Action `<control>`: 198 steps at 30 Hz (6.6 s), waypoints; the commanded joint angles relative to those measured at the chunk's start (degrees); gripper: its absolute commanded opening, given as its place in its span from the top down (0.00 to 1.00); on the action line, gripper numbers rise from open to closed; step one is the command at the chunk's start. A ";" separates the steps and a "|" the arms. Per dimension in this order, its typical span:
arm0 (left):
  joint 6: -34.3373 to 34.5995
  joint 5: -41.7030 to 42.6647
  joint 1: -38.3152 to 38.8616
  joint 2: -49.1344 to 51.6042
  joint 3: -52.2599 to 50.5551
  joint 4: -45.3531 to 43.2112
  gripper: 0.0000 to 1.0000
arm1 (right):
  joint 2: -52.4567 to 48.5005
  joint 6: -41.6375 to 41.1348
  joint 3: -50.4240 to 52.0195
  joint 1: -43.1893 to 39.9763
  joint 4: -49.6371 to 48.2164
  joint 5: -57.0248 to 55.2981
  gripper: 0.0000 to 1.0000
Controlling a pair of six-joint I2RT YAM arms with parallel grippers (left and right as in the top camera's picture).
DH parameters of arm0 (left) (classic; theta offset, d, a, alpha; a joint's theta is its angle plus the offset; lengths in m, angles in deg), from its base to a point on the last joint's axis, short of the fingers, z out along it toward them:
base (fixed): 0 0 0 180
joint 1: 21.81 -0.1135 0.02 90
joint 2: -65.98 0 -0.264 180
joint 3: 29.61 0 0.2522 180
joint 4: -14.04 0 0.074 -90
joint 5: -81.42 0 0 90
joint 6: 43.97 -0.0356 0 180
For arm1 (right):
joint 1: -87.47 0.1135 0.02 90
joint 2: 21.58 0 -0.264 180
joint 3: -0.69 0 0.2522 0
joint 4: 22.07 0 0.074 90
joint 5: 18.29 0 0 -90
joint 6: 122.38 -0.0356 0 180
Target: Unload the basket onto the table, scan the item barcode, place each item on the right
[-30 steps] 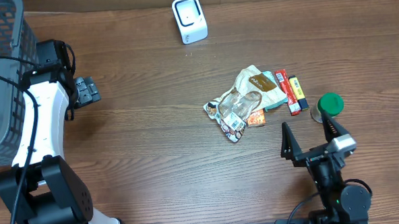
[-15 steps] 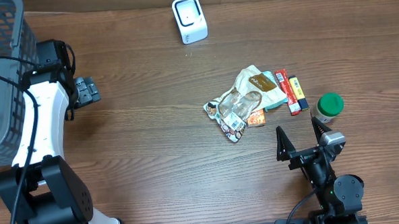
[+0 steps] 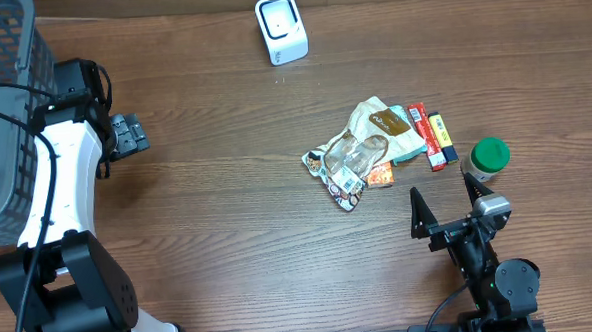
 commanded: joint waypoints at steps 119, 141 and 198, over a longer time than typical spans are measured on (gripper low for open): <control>1.09 6.91 7.52 -90.73 -44.89 -9.27 0.00 | 0.52 0.57 0.63 -0.26 -0.15 -0.50 0.00; 1.29 18.69 10.88 -100.28 -64.13 -73.77 0.00 | 0.52 0.55 0.63 -0.26 -0.15 -0.50 0.00; -3.85 14.23 10.88 -100.28 -80.35 -47.89 0.00 | 0.52 0.55 0.63 -0.26 -0.15 -0.50 0.00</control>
